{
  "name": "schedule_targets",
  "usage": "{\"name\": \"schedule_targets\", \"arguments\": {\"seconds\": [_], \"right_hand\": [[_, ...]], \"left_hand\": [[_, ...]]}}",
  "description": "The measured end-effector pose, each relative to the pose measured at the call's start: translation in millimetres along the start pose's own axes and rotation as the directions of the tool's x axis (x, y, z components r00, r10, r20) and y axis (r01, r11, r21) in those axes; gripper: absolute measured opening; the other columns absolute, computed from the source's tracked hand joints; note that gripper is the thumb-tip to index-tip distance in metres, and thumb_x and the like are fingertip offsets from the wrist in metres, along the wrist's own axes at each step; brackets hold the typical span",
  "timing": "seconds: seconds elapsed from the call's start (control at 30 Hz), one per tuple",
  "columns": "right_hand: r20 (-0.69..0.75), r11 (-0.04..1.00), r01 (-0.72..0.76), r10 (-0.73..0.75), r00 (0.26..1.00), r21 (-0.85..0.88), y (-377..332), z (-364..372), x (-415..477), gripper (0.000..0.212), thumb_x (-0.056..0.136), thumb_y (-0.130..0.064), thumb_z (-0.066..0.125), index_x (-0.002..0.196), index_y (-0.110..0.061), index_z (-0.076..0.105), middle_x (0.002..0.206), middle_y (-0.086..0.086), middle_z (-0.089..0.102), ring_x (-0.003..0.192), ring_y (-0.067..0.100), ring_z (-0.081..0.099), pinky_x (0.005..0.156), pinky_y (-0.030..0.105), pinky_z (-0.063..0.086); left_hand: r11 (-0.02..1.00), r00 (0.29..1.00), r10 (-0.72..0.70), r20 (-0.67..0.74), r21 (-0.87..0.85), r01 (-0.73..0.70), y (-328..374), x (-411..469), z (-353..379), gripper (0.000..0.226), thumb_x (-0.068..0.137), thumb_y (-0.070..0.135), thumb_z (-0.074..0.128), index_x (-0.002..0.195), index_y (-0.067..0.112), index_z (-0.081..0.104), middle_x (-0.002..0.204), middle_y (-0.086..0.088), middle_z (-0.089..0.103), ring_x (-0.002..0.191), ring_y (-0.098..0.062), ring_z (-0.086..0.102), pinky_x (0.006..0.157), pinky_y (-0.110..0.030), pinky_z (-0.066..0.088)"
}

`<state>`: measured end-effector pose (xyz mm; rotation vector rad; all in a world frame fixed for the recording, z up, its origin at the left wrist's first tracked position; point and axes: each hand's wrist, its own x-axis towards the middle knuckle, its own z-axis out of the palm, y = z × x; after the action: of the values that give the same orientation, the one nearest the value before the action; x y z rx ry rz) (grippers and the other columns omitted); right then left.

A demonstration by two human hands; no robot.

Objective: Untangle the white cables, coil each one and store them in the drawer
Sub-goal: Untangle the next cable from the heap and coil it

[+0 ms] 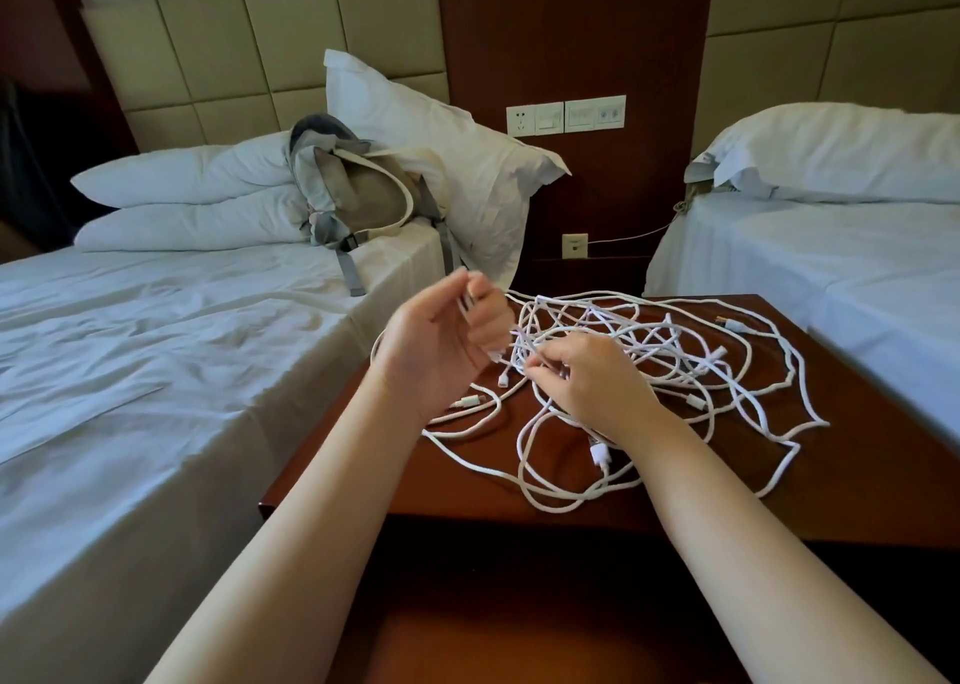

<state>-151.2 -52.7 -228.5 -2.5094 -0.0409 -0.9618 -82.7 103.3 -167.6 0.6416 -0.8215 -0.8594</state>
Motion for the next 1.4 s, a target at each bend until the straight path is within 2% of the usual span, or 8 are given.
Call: {"name": "schedule_targets", "arguments": {"seconds": [0.13, 0.5, 0.7, 0.93, 1.07, 1.17, 1.27, 1.4], "right_hand": [[0.109, 0.998, -0.057, 0.061, 0.992, -0.039, 2, 1, 0, 0.016, 0.088, -0.022, 0.061, 0.074, -0.015, 0.067, 0.067, -0.006, 0.061, 0.068, 0.008, 0.052, 0.065, 0.03, 0.046], [0.192, 0.978, -0.117, 0.15, 0.97, -0.173, 3, -10, 2, 0.019, 0.09, -0.026, 0.057, 0.082, -0.017, 0.072, 0.076, -0.007, 0.061, 0.077, 0.008, 0.05, 0.071, 0.029, 0.042], [0.179, 0.999, -0.028, 0.035, 0.983, -0.042, 3, -10, 0, 0.013, 0.087, -0.024, 0.064, 0.092, -0.023, 0.076, 0.075, -0.012, 0.066, 0.076, 0.002, 0.049, 0.076, 0.027, 0.043], [-0.064, 0.993, 0.117, -0.116, 0.991, 0.021, 2, -9, -1, 0.012, 0.085, -0.016, 0.069, 0.095, -0.017, 0.076, 0.084, -0.006, 0.07, 0.084, 0.007, 0.057, 0.074, 0.032, 0.051], [-0.212, 0.987, 0.162, -0.16, 0.964, -0.012, 3, -9, 2, 0.013, 0.087, -0.014, 0.065, 0.096, -0.012, 0.074, 0.085, -0.001, 0.073, 0.082, 0.013, 0.064, 0.071, 0.031, 0.054], [-0.297, 0.989, 0.143, -0.144, 0.944, -0.027, 5, -8, 3, 0.015, 0.088, -0.013, 0.063, 0.1, -0.013, 0.073, 0.087, -0.002, 0.073, 0.082, 0.014, 0.066, 0.069, 0.029, 0.054], [-0.356, 0.992, 0.127, -0.119, 0.927, -0.002, 4, -9, 2, 0.019, 0.089, -0.012, 0.062, 0.105, -0.011, 0.072, 0.089, 0.0, 0.073, 0.083, 0.015, 0.067, 0.069, 0.029, 0.055], [-0.38, 0.996, 0.076, -0.055, 0.923, 0.041, 0, -9, 2, 0.025, 0.091, -0.02, 0.059, 0.112, -0.012, 0.07, 0.09, 0.002, 0.073, 0.083, 0.015, 0.068, 0.068, 0.031, 0.056]], "left_hand": [[0.947, 0.919, 0.306, -0.25, -0.015, -0.32, 30, -4, 3, 0.032, 0.087, 0.021, 0.037, 0.059, 0.013, 0.051, 0.05, 0.004, 0.038, 0.043, -0.008, 0.036, 0.044, -0.018, 0.036], [0.783, 0.537, 0.552, -0.638, 0.176, -0.596, 35, -1, -19, 0.034, 0.102, 0.015, 0.026, 0.07, 0.013, 0.039, 0.048, 0.004, 0.043, 0.044, -0.008, 0.039, 0.048, -0.019, 0.034], [0.58, 0.275, 0.807, -0.522, 0.788, -0.207, 22, -5, -38, 0.034, 0.098, 0.013, 0.033, 0.066, 0.012, 0.046, 0.063, -0.004, 0.047, 0.057, -0.014, 0.048, 0.059, -0.028, 0.04], [-0.07, 0.568, 0.817, -0.102, 0.959, 0.273, -3, -10, -56, 0.038, 0.097, 0.009, 0.043, 0.064, -0.005, 0.057, 0.068, -0.01, 0.049, 0.071, -0.011, 0.036, 0.066, -0.018, 0.023], [-0.2, 0.763, 0.633, -0.13, 0.925, 0.323, -10, -8, -57, 0.043, 0.098, 0.013, 0.041, 0.056, 0.009, 0.044, 0.058, 0.0, 0.041, 0.058, -0.011, 0.036, 0.063, -0.02, 0.024], [-0.079, 0.828, 0.472, -0.303, 0.921, 0.382, -16, -4, -47, 0.044, 0.099, 0.021, 0.038, 0.057, 0.009, 0.042, 0.056, 0.0, 0.044, 0.055, -0.013, 0.041, 0.06, -0.029, 0.03], [0.294, 0.826, 0.211, -0.522, 0.84, 0.456, -18, -2, -29, 0.054, 0.101, 0.032, 0.033, 0.054, 0.007, 0.042, 0.036, 0.006, 0.041, 0.038, -0.01, 0.039, 0.043, -0.022, 0.034], [0.53, 0.85, -0.238, -0.47, 0.671, 0.519, -19, -4, -21, 0.064, 0.096, 0.051, 0.024, 0.048, 0.011, 0.036, 0.036, 0.001, 0.025, 0.03, -0.01, 0.02, 0.036, -0.013, 0.016]]}}
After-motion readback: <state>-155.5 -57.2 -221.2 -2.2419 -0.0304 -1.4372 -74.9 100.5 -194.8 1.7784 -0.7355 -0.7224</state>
